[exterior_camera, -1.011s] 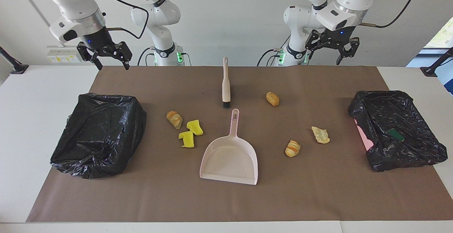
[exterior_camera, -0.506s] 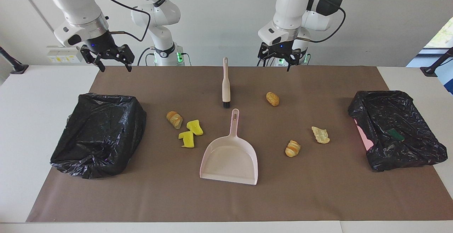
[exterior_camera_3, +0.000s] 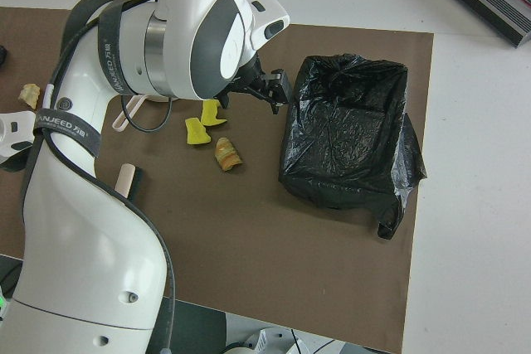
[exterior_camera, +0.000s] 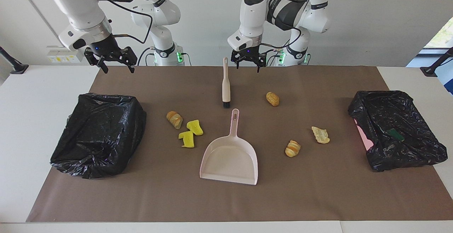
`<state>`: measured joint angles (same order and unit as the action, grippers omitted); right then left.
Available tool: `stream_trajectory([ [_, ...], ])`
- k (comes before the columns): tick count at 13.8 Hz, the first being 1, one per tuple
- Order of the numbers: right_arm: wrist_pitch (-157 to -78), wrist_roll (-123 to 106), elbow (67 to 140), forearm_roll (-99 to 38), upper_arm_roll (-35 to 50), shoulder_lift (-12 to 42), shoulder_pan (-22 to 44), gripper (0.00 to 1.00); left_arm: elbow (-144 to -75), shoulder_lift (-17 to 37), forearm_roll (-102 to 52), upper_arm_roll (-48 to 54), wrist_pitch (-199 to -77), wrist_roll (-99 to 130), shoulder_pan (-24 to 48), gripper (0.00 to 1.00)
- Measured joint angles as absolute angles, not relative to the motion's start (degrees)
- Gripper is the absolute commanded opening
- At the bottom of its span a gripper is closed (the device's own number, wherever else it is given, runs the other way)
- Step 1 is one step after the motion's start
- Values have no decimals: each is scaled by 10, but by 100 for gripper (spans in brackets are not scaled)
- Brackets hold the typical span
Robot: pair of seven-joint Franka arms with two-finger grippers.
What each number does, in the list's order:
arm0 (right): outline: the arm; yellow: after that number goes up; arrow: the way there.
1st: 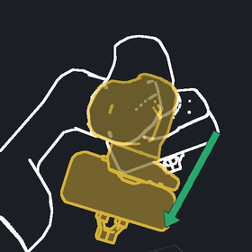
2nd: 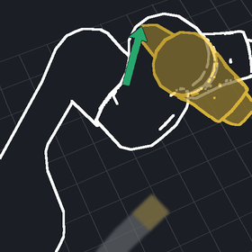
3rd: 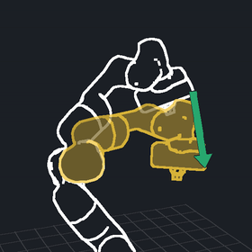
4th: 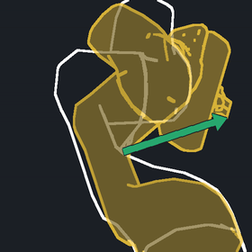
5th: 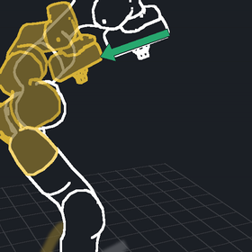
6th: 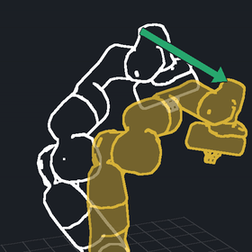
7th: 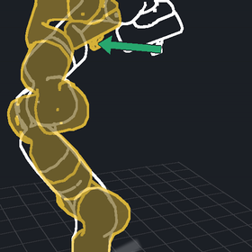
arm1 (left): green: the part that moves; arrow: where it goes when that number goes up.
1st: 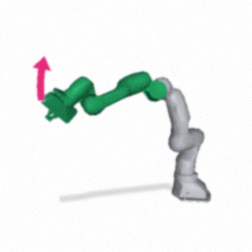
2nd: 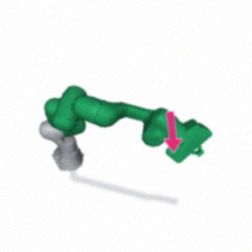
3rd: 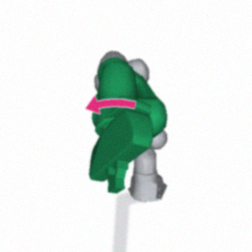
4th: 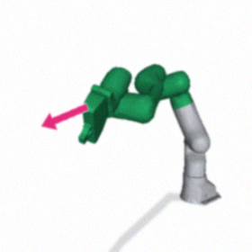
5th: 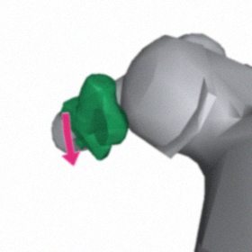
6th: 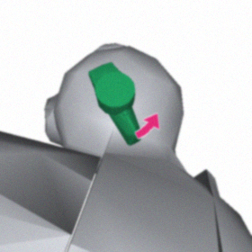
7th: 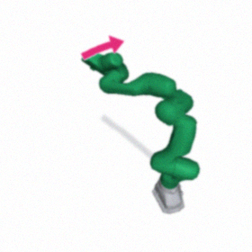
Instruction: Sweep and dump trash in bin
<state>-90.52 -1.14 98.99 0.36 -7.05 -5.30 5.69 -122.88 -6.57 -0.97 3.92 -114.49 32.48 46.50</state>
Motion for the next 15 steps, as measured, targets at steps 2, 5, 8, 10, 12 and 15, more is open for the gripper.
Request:
stream_trajectory([
  [2,-905,-11,993,4,-70,-54,57,100,-1242,-40,-10,40,-1185,379,502,100],
  [5,-905,-11,995,4,-70,-55,57,100,-1260,-8,-10,40,-1227,418,534,100],
  [8,-905,-11,995,4,-70,-55,57,100,-1271,-5,-18,40,-1236,430,556,100],
  [10,-905,-11,995,4,-70,-55,57,100,-1276,-5,-36,40,-1238,430,558,100],
  [12,-905,-11,995,4,-70,-55,57,100,-1289,-6,-46,40,-1242,427,561,100],
  [15,-905,-12,995,4,-70,-56,57,100,-1304,-4,-58,40,-1264,427,584,100],
])
